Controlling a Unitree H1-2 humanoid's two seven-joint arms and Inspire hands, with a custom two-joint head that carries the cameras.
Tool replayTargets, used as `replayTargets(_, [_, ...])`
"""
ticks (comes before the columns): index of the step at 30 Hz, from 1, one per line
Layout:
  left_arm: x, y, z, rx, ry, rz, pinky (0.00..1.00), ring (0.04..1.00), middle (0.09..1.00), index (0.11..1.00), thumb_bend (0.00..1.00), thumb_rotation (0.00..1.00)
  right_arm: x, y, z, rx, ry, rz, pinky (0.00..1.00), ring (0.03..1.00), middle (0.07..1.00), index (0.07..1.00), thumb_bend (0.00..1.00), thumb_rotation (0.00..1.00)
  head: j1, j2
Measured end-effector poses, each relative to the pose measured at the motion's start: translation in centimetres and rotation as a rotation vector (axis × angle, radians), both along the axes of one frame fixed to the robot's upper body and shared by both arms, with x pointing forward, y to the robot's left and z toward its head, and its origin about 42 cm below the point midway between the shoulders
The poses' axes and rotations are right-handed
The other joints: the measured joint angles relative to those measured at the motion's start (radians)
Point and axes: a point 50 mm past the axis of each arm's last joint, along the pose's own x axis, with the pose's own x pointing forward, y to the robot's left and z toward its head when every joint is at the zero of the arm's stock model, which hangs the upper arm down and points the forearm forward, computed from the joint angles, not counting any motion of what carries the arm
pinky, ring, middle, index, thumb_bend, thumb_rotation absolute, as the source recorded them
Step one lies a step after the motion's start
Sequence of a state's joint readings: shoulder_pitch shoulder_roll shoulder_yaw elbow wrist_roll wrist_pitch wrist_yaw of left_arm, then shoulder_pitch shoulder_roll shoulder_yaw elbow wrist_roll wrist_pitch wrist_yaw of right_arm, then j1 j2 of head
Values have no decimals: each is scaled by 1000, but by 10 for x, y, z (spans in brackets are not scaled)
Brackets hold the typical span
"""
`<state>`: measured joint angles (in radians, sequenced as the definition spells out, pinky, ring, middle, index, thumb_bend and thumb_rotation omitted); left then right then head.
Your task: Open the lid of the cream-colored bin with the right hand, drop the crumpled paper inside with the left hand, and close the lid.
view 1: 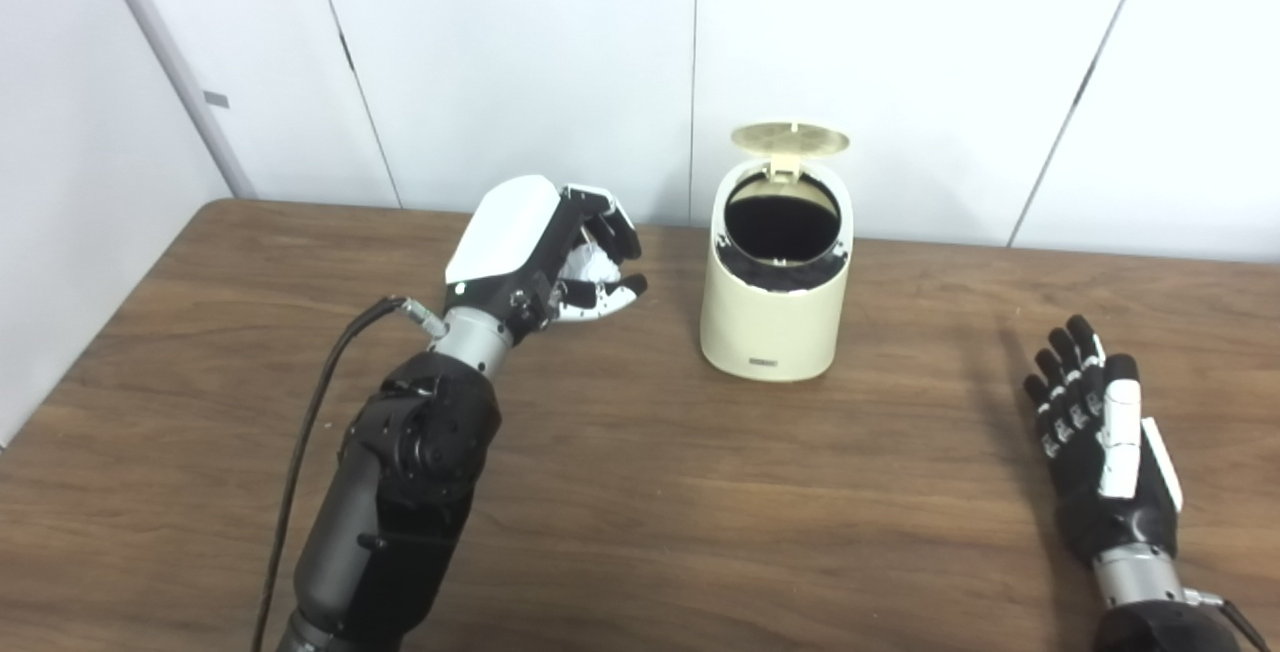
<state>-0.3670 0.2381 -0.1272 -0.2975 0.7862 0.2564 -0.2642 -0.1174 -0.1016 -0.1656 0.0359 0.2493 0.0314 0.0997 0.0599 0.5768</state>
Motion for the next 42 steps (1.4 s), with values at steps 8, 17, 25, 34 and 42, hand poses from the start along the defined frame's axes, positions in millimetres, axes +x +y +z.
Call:
replayTargets(8, [10, -3, -3, -22, -42, -16, 324, 413, 512, 493, 473, 0, 0, 4, -1, 1, 9, -14, 1000, 998, 992, 991, 475, 1000, -14, -11])
replayTargets(17, [21, -11, -3, -31, -78, -64, 309, 414, 502, 509, 472, 0, 2, 7, -1, -3, -4, -13, 1000, 994, 985, 987, 485, 996, -26, -15])
replayTargets(25, [30, -28, 2, -51, -102, -89, 313, 417, 512, 505, 472, 0, 3, 10, -1, -5, -5, -8, 1000, 991, 983, 983, 483, 988, -34, -20])
replayTargets(34, [40, -50, 11, -57, -149, -132, 376, 404, 507, 507, 475, 0, 4, 12, -1, -7, -6, -7, 996, 979, 975, 971, 470, 997, -40, -26])
replayTargets(42, [45, -61, 11, -59, -141, -153, 363, 400, 505, 512, 474, 0, 4, 12, -2, -6, -11, -10, 1000, 975, 971, 971, 449, 985, -45, -32])
